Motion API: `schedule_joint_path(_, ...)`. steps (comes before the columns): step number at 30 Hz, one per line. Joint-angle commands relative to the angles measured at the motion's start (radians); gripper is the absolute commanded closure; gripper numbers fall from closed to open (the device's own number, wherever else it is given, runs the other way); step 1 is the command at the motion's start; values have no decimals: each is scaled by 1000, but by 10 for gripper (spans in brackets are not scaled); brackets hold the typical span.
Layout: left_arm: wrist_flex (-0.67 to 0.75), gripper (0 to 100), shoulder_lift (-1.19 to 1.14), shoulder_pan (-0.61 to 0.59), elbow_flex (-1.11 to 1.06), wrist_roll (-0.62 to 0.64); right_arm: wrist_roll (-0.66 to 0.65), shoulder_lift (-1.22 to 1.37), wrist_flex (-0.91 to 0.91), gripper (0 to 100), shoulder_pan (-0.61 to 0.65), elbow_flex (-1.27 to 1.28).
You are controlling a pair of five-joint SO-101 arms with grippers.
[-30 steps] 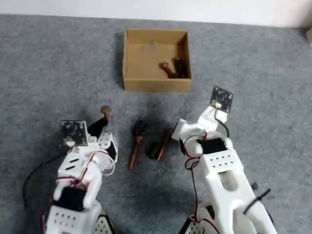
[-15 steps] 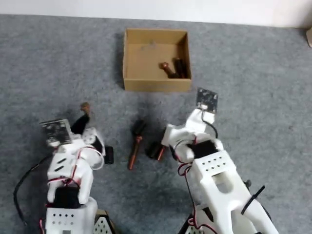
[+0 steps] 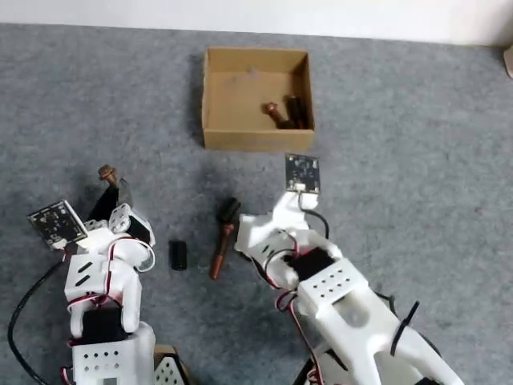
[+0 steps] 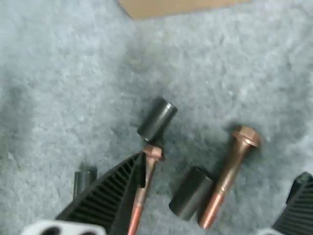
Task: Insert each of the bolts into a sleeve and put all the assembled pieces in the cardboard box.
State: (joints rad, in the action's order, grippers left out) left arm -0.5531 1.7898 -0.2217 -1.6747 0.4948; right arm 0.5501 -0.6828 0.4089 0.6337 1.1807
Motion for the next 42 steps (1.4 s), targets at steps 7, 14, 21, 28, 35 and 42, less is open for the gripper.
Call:
schedule_joint_path(7,28,994,27,-2,-10,8,66,-8,-70,585,4,38)
schedule_joint_path(14,28,994,27,-2,-8,8,66,-7,-70,585,-45,36)
schedule_joint_path(21,28,994,27,-2,-7,8,69,237,36,585,2,-174)
schedule_joint_path(28,28,994,27,-2,-7,8,173,579,114,585,134,-510)
schedule_joint_path(35,28,994,27,-2,-4,8,195,619,116,585,130,-556)
schedule_joint_path(42,29,994,27,-4,-4,8,195,588,116,585,134,-527)
